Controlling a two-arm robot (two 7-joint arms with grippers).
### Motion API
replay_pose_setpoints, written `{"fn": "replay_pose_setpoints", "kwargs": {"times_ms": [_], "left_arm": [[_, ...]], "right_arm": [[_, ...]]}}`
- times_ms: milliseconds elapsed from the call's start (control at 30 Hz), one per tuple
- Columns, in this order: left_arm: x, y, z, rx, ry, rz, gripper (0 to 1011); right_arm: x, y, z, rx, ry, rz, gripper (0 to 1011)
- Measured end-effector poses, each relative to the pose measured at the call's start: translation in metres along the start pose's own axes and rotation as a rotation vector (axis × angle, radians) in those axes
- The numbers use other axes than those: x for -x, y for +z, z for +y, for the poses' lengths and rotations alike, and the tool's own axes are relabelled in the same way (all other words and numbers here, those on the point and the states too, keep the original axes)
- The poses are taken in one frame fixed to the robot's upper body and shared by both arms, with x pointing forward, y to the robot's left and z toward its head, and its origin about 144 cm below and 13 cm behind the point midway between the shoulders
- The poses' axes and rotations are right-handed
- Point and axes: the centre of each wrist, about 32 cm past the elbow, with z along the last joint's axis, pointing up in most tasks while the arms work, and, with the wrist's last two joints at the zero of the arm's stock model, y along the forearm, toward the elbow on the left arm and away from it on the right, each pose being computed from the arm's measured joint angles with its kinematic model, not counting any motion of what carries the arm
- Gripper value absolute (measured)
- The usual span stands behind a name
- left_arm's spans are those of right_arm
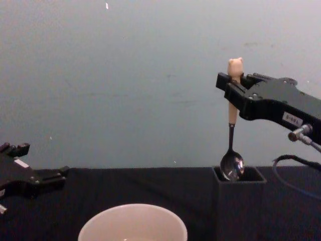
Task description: Pick up the stirring spoon with one hand, stir inside the cup, then place it back in its original position.
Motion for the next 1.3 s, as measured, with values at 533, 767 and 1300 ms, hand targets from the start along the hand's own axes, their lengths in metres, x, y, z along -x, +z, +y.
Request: {"fn": "replay_pose_setpoints", "kwargs": {"times_ms": [533, 767, 1300], "left_arm": [[0.000, 0.000, 0.000, 0.000, 0.000, 0.000, 1001], [0.000, 0.000, 0.000, 0.000, 0.000, 0.000, 1001], [0.000, 0.000, 0.000, 0.000, 0.000, 0.000, 1001]], "right_arm": [[0.010, -0.018, -0.010, 0.082, 0.001, 0.031, 214], [0.014, -0.027, -0.015, 0.120, -0.005, 0.044, 215], [0.017, -0.037, -0.020, 0.169, -0.038, 0.055, 215]]}}
